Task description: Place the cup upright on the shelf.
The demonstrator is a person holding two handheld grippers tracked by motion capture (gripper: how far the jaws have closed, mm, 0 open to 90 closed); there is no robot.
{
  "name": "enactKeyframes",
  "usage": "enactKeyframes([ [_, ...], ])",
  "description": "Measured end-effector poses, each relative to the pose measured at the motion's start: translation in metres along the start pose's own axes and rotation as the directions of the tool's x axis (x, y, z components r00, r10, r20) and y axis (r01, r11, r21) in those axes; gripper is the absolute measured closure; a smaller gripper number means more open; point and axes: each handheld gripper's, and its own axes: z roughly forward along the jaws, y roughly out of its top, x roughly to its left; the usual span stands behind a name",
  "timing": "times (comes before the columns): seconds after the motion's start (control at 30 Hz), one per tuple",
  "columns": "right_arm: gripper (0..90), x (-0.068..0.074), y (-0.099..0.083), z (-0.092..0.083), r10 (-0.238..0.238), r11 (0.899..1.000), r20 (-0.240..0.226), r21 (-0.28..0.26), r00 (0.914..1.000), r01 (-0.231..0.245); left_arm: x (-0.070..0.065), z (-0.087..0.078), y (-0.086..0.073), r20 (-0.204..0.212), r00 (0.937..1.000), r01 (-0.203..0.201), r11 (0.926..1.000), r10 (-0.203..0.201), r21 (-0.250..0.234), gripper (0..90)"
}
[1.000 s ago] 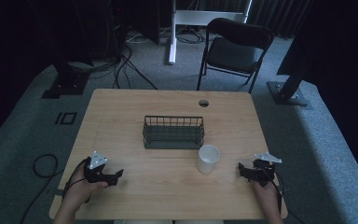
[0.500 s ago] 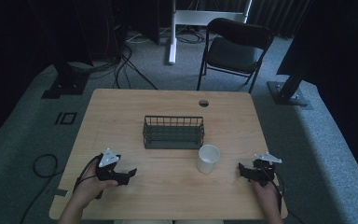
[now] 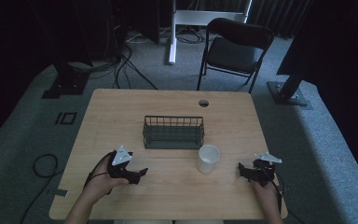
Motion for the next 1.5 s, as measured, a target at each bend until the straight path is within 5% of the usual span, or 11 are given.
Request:
enactKeyframes([
  [0.47,10.8,0.000,0.000,0.000,0.000,1.000,0.000,0.000,1.0000,0.000,-0.022,0.013,0.024,0.062,0.9959,-0.063,0.9966,0.066,-0.054,10.6],
  [0.77,10.8,0.000,0.000,0.000,0.000,1.000,0.000,0.000,1.0000,0.000,-0.039,0.022,0.042,0.121,0.9859,-0.105,0.9905,0.115,-0.089,10.7],
  [1.5,10.8,0.000,0.000,0.000,0.000,1.000,0.000,0.000,1.0000,0.000,-0.074,0.051,0.075,0.160,0.9688,-0.172,0.9786,0.189,-0.113,10.3],
])
